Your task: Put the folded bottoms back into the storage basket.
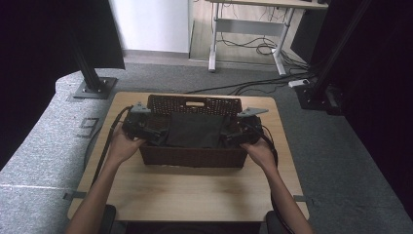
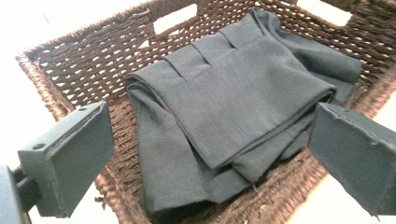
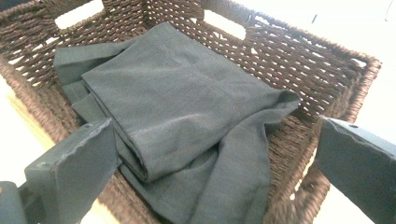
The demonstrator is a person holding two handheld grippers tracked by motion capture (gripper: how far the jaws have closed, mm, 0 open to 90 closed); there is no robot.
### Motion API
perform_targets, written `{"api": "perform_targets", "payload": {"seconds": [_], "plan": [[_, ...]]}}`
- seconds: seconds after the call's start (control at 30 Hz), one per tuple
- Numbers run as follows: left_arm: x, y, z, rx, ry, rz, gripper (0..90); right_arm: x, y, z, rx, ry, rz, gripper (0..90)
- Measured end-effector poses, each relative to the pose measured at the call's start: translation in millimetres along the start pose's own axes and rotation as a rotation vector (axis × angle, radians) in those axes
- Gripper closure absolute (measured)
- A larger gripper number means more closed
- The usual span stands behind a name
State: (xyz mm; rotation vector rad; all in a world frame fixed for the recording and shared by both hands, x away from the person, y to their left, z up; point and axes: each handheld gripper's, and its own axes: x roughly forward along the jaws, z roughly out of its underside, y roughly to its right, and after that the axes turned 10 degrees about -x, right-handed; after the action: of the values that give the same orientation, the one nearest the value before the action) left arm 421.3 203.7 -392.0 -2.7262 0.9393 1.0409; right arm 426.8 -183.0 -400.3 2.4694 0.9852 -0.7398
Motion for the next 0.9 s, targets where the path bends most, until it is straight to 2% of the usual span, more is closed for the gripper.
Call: {"api": "perform_targets", "payload": {"seconds": [0.2,0.53,0.7,0.9], "plan": [[-12.7,2.6,12.7,0.011,0.019,0.003,0.0,-15.0,-2.8,10.2,-0.008,0.01,0.0,0.0],[-31.2,1.6,38.7,-0.002,0.059,0.007,0.0,-37.5,-4.4,36.3,-0.004,0.014,0.012,0.0],[-36.9,1.6,53.2,0.002,0.06,0.006,0.0,-50.3,-3.4,53.6,0.005,0.015,0.02,0.0],[-38.2,1.4,73.0,0.006,0.052,-0.01,0.0,-55.1,-4.0,70.4,0.018,0.006,0.034,0.0]]}}
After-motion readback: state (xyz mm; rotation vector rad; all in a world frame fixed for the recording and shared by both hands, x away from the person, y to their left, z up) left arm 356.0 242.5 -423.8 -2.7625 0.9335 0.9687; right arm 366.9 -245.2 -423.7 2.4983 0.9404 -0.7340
